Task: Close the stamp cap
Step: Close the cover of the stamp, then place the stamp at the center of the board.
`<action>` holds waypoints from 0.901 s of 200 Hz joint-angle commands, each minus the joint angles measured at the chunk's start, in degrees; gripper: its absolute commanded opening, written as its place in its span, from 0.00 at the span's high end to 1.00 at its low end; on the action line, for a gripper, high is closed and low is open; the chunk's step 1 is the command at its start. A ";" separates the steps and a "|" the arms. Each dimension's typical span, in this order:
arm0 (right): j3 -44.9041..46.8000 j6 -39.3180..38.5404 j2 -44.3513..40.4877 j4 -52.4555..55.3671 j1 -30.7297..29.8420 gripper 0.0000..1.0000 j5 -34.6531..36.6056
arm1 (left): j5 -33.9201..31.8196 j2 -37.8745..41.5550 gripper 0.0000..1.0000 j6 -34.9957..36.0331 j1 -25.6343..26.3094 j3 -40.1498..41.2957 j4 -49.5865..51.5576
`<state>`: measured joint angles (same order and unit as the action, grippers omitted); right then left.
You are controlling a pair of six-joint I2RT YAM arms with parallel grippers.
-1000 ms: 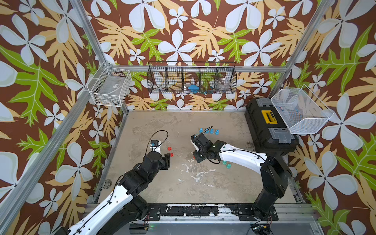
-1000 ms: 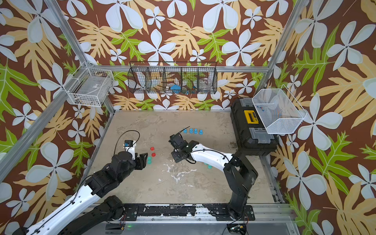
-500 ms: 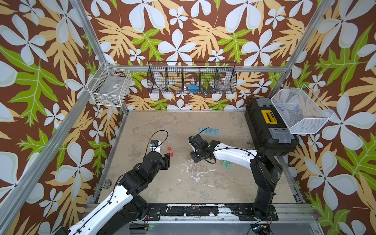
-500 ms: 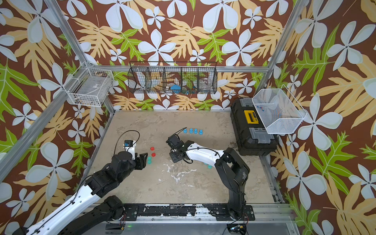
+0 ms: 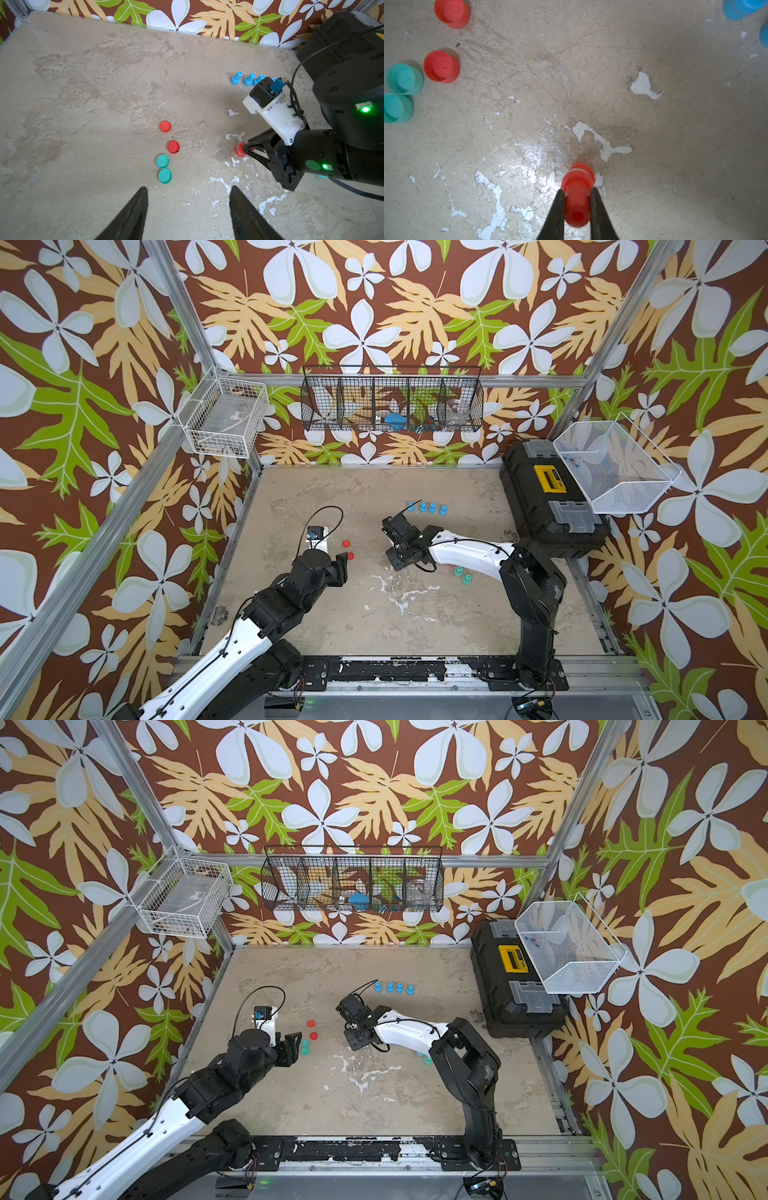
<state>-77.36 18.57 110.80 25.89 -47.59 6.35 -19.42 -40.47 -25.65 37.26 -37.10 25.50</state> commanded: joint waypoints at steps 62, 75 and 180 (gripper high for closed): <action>0.15 -0.63 0.73 -0.39 0.27 0.90 1.03 | -0.47 0.16 0.36 -0.01 -0.09 0.01 0.26; 0.32 -0.60 0.82 -0.57 0.26 0.90 0.86 | -0.44 0.17 0.36 -0.01 -0.08 0.01 0.28; 1.51 -0.55 1.83 -0.71 0.36 0.90 0.42 | -0.36 0.14 0.36 -0.01 -0.12 0.01 0.26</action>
<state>-76.09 17.98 112.07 24.21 -47.27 7.09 -19.44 -40.40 -25.65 37.21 -37.10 25.50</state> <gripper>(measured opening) 0.185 0.641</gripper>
